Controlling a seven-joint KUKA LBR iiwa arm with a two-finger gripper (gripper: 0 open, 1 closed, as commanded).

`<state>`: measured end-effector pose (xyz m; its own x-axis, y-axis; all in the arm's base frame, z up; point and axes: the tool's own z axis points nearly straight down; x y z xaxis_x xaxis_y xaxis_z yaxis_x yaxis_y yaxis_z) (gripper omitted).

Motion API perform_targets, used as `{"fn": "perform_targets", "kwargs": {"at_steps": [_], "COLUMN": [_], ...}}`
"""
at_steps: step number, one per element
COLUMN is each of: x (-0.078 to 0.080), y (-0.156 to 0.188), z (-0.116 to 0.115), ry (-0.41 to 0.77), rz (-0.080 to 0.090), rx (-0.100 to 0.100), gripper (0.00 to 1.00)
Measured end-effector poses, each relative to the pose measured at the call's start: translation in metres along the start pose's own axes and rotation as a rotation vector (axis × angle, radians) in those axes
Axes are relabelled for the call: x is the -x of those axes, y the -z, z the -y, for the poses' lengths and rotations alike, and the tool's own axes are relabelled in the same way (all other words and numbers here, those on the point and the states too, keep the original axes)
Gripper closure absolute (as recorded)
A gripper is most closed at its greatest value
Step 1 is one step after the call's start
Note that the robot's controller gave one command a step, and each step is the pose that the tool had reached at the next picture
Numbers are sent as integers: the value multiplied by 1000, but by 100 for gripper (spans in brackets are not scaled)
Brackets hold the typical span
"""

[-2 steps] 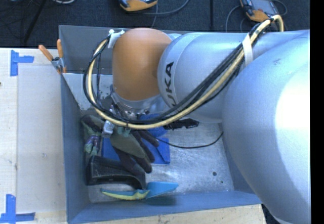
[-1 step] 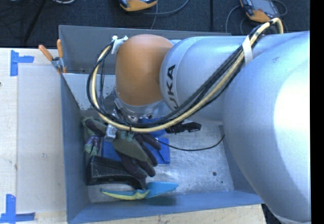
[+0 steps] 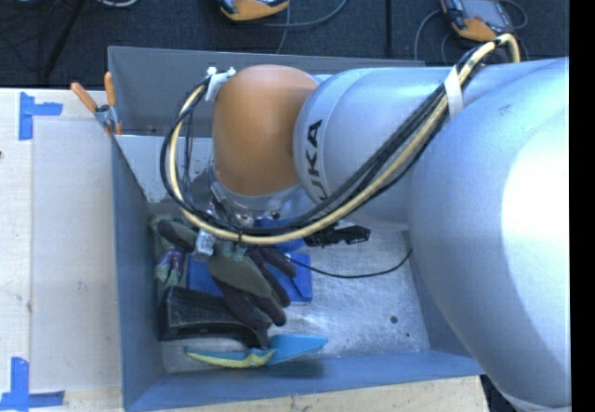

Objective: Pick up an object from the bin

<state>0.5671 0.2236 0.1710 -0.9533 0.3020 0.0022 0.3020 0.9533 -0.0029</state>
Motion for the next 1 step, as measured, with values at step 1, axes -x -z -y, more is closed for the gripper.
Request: {"fn": "perform_targets", "kwargs": {"at_steps": [1], "x": [14], "y": [-7], "z": [-4], "ry": [102], "rz": [2], "rx": [2], "gripper": [100]}}
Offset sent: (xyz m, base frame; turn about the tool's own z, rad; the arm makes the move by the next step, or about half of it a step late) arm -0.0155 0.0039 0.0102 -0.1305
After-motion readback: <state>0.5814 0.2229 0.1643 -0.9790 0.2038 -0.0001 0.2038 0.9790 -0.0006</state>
